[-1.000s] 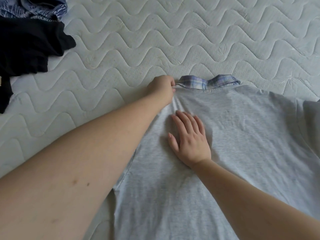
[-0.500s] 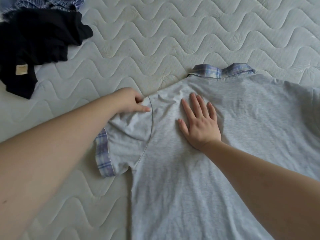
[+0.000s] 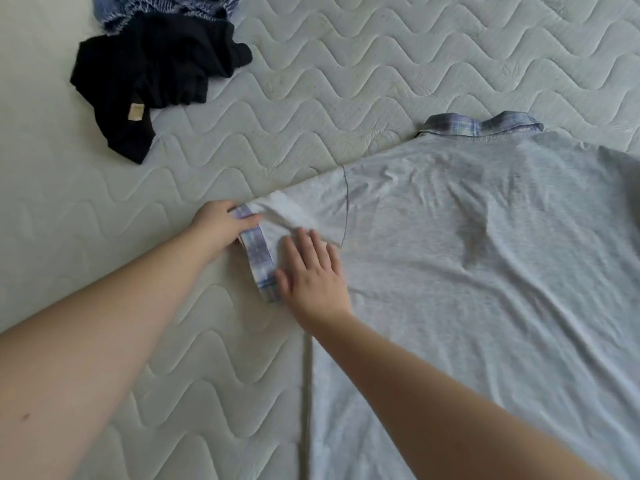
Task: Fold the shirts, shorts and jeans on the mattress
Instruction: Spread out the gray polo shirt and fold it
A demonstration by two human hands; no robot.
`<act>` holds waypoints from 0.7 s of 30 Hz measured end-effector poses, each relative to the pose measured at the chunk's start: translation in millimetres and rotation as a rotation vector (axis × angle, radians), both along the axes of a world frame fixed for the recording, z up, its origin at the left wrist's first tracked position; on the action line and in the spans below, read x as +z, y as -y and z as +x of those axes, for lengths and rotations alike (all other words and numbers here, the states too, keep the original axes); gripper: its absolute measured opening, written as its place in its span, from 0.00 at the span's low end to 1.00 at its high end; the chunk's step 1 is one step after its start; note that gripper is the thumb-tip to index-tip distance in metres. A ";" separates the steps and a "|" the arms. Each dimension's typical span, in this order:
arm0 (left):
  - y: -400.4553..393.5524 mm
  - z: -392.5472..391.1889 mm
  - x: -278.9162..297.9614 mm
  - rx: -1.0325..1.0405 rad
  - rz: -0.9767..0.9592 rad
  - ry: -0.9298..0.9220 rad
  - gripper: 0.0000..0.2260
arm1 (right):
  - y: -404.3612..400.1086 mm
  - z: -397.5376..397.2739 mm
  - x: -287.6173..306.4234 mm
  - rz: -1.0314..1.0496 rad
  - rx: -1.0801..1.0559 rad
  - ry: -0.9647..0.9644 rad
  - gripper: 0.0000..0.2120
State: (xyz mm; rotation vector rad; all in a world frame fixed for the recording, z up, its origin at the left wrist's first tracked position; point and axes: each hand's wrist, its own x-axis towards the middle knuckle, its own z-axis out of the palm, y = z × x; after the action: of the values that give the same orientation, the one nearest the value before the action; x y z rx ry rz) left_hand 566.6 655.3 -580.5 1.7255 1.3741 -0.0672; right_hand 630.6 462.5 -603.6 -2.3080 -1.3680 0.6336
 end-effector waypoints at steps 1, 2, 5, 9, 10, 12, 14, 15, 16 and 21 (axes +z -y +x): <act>3.3 -3.1 1.9 0.140 -0.112 0.112 0.02 | 0.9 -9.5 2.3 0.029 0.008 0.054 0.29; 7.5 -4.8 3.2 0.236 -0.194 0.166 0.02 | 3.6 -16.7 3.4 0.043 0.027 0.134 0.29; 23.9 -9.8 1.6 0.301 -0.356 0.106 0.08 | 13.7 -22.6 4.1 -0.001 0.123 0.346 0.24; 38.7 -10.4 -1.9 0.429 -0.397 0.165 0.14 | 13.3 -14.8 9.7 0.198 0.070 0.448 0.14; 39.1 -8.7 -1.2 0.505 -0.362 0.198 0.16 | 12.2 -15.5 11.4 0.262 0.039 0.435 0.14; 40.9 -6.8 -0.9 0.624 -0.318 0.235 0.15 | 12.4 -17.2 16.2 0.355 -0.017 0.404 0.13; 50.2 -7.8 5.4 0.676 -0.425 0.289 0.16 | 16.8 -16.5 21.7 0.395 -0.047 0.323 0.13; 57.8 -9.2 7.4 0.657 -0.531 0.314 0.20 | 21.3 -16.0 23.2 0.390 -0.063 0.261 0.14; 66.8 -11.1 6.9 0.596 -0.616 0.312 0.24 | 27.0 -15.6 24.2 0.366 -0.089 0.199 0.16; 103.9 -17.6 -5.5 0.393 -0.665 0.331 0.16 | 65.9 -16.4 24.0 0.204 -0.579 -0.237 0.19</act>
State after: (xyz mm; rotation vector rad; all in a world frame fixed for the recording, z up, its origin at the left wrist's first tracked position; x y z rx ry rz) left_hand 549.0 551.4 -586.0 0.8588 1.2318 -0.0140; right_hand 614.2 396.6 -579.6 -2.2189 -0.5802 0.5253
